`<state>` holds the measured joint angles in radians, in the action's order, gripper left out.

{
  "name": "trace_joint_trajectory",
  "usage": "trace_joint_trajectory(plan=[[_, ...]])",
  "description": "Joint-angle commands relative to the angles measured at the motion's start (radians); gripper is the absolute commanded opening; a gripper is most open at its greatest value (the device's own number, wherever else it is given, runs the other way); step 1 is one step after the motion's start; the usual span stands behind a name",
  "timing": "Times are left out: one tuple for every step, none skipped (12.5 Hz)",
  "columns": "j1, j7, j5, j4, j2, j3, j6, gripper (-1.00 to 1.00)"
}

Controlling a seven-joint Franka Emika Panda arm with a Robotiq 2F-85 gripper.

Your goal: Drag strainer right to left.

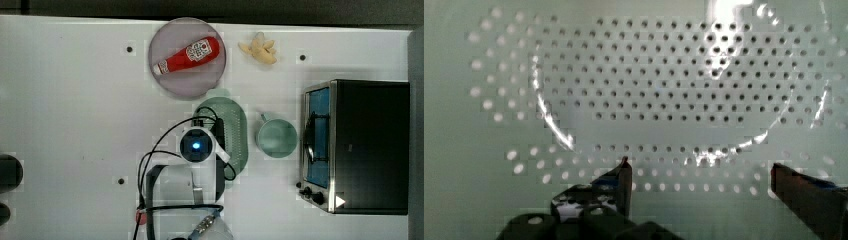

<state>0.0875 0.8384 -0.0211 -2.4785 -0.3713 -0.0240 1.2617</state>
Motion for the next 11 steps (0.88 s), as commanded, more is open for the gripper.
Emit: trace_joint_trajectory(plan=[[0.068, 0.176, -0.023, 0.002, 0.019, -0.049, 0.012, 1.00], [0.082, 0.218, -0.023, 0.003, 0.019, -0.064, 0.012, 1.00], [0.096, 0.254, -0.023, 0.003, 0.019, -0.077, 0.011, 1.00], [0.110, 0.278, -0.023, 0.003, 0.019, -0.088, 0.011, 1.00], [0.123, 0.288, -0.023, 0.005, 0.018, -0.096, 0.011, 1.00], [0.136, 0.292, -0.023, 0.009, 0.016, -0.103, 0.009, 1.00], [0.150, 0.292, -0.023, 0.015, 0.013, -0.107, 0.007, 1.00], [0.160, 0.292, -0.023, 0.024, 0.008, -0.112, 0.000, 1.00], [0.171, 0.293, -0.023, 0.036, 0.002, -0.114, -0.013, 1.00], [0.184, 0.295, -0.022, 0.051, -0.006, -0.114, -0.028, 1.00], [0.195, 0.300, -0.020, 0.069, -0.016, -0.114, -0.045, 1.00]])
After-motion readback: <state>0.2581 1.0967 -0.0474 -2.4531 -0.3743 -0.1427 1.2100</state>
